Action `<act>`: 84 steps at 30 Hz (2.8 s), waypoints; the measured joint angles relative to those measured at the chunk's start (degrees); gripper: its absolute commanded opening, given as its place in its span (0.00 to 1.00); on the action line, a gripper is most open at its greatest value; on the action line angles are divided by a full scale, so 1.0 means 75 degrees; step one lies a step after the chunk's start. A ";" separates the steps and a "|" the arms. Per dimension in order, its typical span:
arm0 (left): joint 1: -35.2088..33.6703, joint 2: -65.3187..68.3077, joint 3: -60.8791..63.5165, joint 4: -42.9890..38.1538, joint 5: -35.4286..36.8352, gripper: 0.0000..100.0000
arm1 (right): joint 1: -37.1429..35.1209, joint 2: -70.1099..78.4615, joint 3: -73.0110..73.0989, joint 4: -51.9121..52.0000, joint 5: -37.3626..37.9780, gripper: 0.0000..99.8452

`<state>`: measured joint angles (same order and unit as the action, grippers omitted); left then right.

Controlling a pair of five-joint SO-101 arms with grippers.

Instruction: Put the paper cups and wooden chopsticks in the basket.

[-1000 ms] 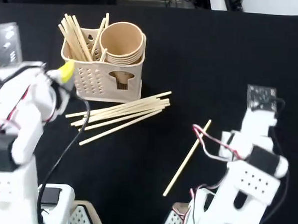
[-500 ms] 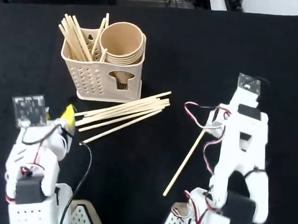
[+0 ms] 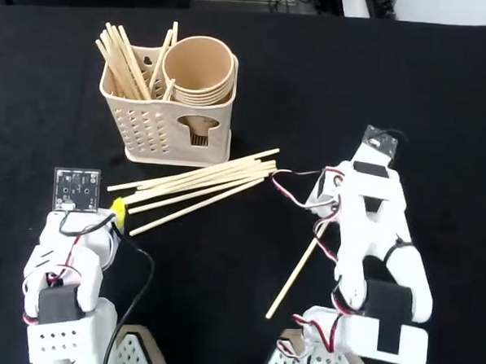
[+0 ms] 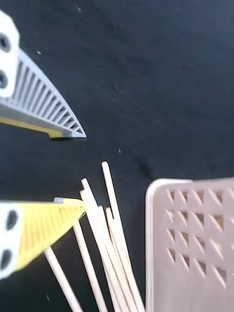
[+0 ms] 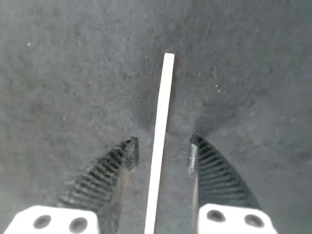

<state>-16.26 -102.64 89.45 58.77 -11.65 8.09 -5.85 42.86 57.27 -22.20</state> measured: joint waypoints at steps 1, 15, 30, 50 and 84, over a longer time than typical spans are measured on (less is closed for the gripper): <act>-0.0059 0.0000 0.0023 0.0000 -0.0035 0.20 | 0.0000 0.0070 0.0000 -0.0105 -0.0082 0.18; -0.0117 0.0000 0.0035 0.0000 -0.0070 0.20 | 0.0410 0.0621 -0.0129 -0.0481 -0.0246 0.01; -0.0117 0.0000 0.0152 0.0000 -0.0117 0.20 | 0.0481 0.0035 -0.2473 0.2239 0.0867 0.01; -0.0703 0.0000 0.0281 0.0340 -0.0117 0.18 | -0.5064 -0.2262 -0.6787 -0.0621 0.2649 0.01; -0.0703 0.0000 0.0316 0.0316 -0.0117 0.17 | -0.6048 0.1407 -0.6588 -0.6576 0.3892 0.01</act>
<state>-21.54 -102.64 91.82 61.14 -12.53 -37.27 4.70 -6.55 7.96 6.99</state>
